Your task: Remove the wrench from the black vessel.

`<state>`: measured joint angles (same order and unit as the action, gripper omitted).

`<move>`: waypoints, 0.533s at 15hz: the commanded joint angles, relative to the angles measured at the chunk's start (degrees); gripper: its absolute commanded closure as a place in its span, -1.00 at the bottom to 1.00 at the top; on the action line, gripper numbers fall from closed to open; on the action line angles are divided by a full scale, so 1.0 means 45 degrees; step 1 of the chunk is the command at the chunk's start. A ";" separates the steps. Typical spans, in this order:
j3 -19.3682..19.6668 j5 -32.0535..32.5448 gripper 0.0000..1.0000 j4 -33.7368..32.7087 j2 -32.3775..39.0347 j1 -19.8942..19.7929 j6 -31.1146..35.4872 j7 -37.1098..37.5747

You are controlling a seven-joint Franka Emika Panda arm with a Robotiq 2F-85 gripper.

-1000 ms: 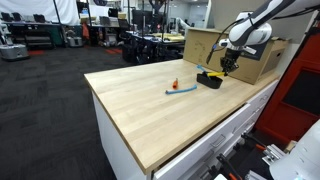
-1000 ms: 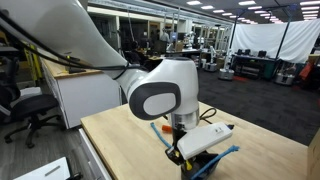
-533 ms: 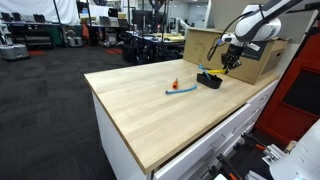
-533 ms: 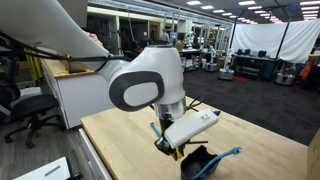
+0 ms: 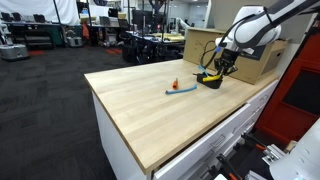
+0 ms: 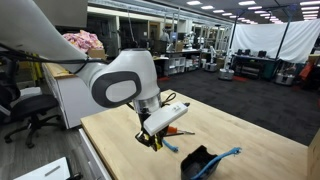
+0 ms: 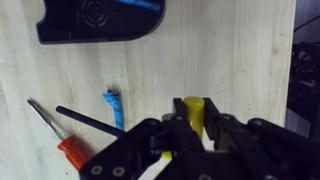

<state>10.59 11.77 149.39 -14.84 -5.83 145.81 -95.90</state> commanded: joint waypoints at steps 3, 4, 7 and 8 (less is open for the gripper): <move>-0.0745 0.1249 0.89 0.1151 0.0409 0.0149 0.1149 0.1451; -0.0855 0.1528 0.89 0.1271 0.0535 0.0140 0.1297 0.1818; -0.1195 0.2740 0.89 0.1401 0.1029 -0.0008 0.1844 0.3421; -0.1263 0.3112 0.89 0.1377 0.1200 -0.0011 0.1967 0.3938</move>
<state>6.37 21.52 155.60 -11.85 -4.78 151.19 -83.58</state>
